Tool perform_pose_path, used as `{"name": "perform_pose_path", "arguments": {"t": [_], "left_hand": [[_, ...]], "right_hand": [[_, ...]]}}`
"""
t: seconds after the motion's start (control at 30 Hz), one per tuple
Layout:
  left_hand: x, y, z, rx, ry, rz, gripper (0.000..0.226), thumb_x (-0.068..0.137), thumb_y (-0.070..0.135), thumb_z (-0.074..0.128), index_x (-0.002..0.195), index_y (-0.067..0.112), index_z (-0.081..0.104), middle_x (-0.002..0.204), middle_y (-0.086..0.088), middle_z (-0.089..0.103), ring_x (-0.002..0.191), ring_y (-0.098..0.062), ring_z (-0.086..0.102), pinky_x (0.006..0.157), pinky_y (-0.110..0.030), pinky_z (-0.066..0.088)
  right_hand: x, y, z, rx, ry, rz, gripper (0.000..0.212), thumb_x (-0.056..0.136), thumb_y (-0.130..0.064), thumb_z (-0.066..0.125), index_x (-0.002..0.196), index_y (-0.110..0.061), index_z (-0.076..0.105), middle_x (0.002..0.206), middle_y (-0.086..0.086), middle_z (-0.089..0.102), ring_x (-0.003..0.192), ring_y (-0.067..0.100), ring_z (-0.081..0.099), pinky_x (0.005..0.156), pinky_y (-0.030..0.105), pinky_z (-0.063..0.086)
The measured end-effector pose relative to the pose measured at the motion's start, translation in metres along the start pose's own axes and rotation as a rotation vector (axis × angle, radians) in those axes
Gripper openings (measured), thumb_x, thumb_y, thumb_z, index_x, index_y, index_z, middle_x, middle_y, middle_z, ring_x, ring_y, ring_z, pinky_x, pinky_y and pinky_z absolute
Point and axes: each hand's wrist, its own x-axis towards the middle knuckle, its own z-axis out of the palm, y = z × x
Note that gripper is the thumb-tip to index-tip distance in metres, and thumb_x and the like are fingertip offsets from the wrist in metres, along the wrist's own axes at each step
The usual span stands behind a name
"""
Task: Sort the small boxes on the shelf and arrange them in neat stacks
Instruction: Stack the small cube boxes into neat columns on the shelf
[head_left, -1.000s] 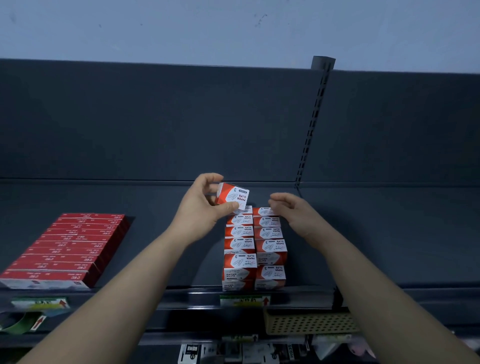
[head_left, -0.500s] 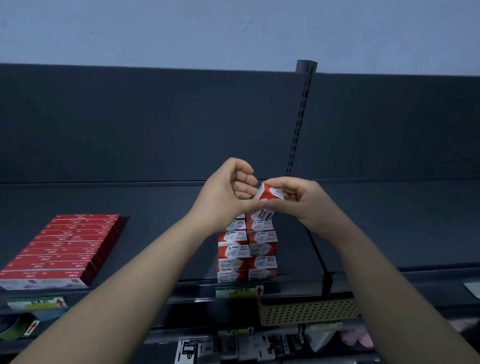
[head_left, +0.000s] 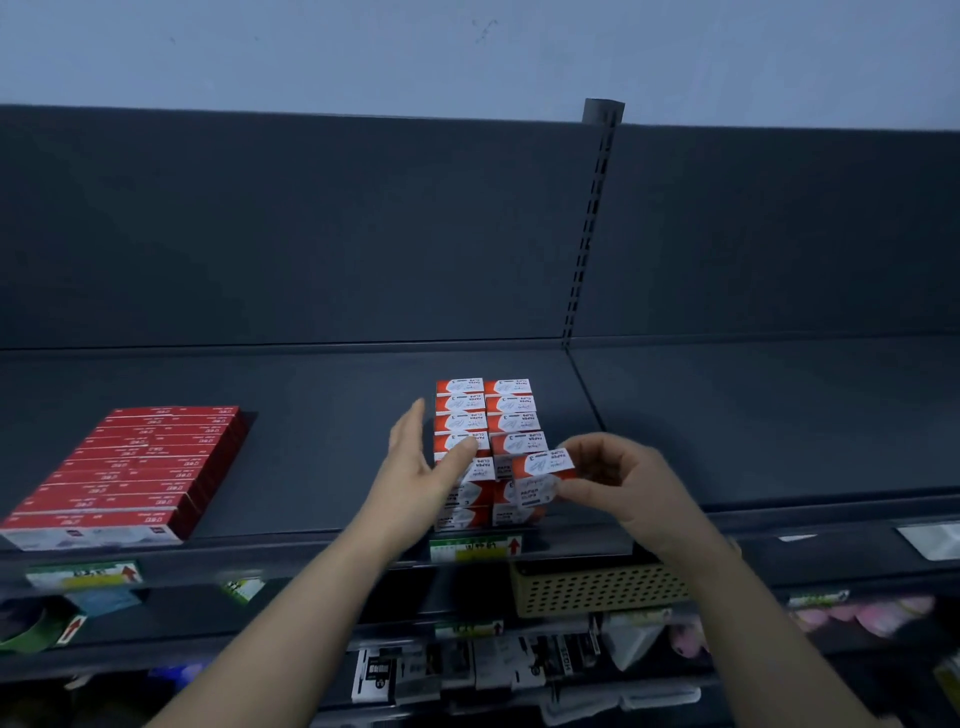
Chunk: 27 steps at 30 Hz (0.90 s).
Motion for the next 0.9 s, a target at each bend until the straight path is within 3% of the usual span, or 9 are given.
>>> {"name": "perform_pose_path", "arguments": {"t": [0.1, 0.23, 0.3, 0.5, 0.6, 0.67, 0.77, 0.83, 0.9], "left_hand": [[0.001, -0.008, 0.003, -0.054, -0.021, -0.071, 0.078, 0.090, 0.049, 0.054, 0.151, 0.032, 0.008, 0.156, 0.009, 0.022, 0.137, -0.012, 0.034, 0.114, -0.044, 0.030], [0.002, -0.011, 0.006, -0.068, -0.035, -0.025, 0.036, 0.095, 0.040, 0.050, 0.130, 0.042, 0.040, 0.135, 0.012, 0.052, 0.119, -0.009, 0.053, 0.107, -0.044, 0.040], [0.000, -0.010, 0.007, -0.095, -0.053, -0.006, 0.029, 0.098, 0.036, 0.047, 0.125, 0.044, 0.045, 0.122, 0.018, 0.060, 0.113, -0.006, 0.058, 0.103, -0.042, 0.043], [0.000, -0.011, 0.008, -0.138, -0.047, 0.011, 0.028, 0.100, 0.033, 0.042, 0.124, 0.045, 0.046, 0.117, 0.020, 0.063, 0.110, -0.004, 0.060, 0.101, -0.040, 0.046], [0.000, -0.014, 0.010, -0.170, -0.046, -0.002, 0.026, 0.099, 0.040, 0.042, 0.124, 0.048, 0.046, 0.123, 0.016, 0.061, 0.112, -0.007, 0.060, 0.100, -0.043, 0.046], [0.002, -0.018, 0.012, -0.196, -0.018, -0.030, 0.041, 0.092, 0.058, 0.043, 0.132, 0.049, 0.039, 0.137, 0.014, 0.051, 0.123, -0.009, 0.052, 0.105, -0.045, 0.042], [0.006, -0.022, 0.015, -0.213, 0.005, -0.107, 0.073, 0.081, 0.075, 0.039, 0.145, 0.048, 0.018, 0.152, 0.016, 0.031, 0.138, -0.012, 0.035, 0.114, -0.048, 0.028], [0.009, -0.022, 0.016, -0.302, -0.024, -0.123, 0.069, 0.081, 0.075, 0.040, 0.143, 0.049, 0.024, 0.143, 0.017, 0.045, 0.130, -0.011, 0.046, 0.110, -0.047, 0.035], [0.010, -0.019, 0.017, -0.355, -0.039, -0.118, 0.055, 0.090, 0.065, 0.039, 0.140, 0.044, 0.034, 0.126, 0.016, 0.061, 0.116, -0.009, 0.059, 0.104, -0.044, 0.043]], "right_hand": [[-0.003, 0.006, 0.011, -0.038, 0.055, -0.006, 0.034, 0.065, -0.024, 0.081, 0.096, -0.019, 0.070, 0.092, 0.001, 0.073, 0.089, 0.021, 0.068, 0.082, 0.035, 0.057], [-0.006, 0.011, 0.023, 0.005, 0.106, 0.009, 0.039, 0.063, -0.031, 0.081, 0.098, -0.018, 0.068, 0.095, 0.001, 0.073, 0.092, 0.020, 0.069, 0.081, 0.037, 0.057], [-0.005, 0.013, 0.026, -0.013, 0.132, 0.004, 0.038, 0.065, -0.032, 0.082, 0.097, -0.018, 0.068, 0.094, 0.001, 0.073, 0.090, 0.019, 0.069, 0.081, 0.040, 0.058], [-0.003, 0.015, 0.032, -0.090, 0.179, 0.007, 0.034, 0.068, -0.024, 0.084, 0.092, -0.018, 0.061, 0.088, 0.001, 0.071, 0.083, 0.018, 0.068, 0.077, 0.041, 0.058], [-0.006, 0.020, 0.031, -0.157, 0.215, 0.014, 0.041, 0.067, -0.038, 0.083, 0.096, -0.027, 0.057, 0.095, -0.003, 0.065, 0.090, 0.014, 0.063, 0.079, 0.034, 0.055], [-0.006, 0.020, 0.035, -0.060, 0.237, 0.039, 0.047, 0.071, -0.052, 0.073, 0.109, -0.030, 0.055, 0.110, -0.007, 0.061, 0.104, 0.011, 0.058, 0.086, 0.028, 0.050], [0.004, 0.011, 0.048, 0.133, 0.235, 0.131, 0.054, 0.089, -0.053, 0.045, 0.138, -0.029, 0.042, 0.132, -0.018, 0.048, 0.118, 0.000, 0.047, 0.091, 0.018, 0.038], [0.013, 0.004, 0.055, 0.216, 0.178, 0.181, 0.050, 0.095, -0.053, 0.033, 0.138, -0.031, 0.044, 0.132, -0.015, 0.054, 0.115, 0.001, 0.053, 0.090, 0.022, 0.039], [0.020, -0.002, 0.060, 0.282, 0.080, 0.227, 0.049, 0.098, -0.054, 0.025, 0.125, -0.030, 0.058, 0.116, -0.009, 0.068, 0.102, 0.005, 0.065, 0.083, 0.025, 0.047]]}}
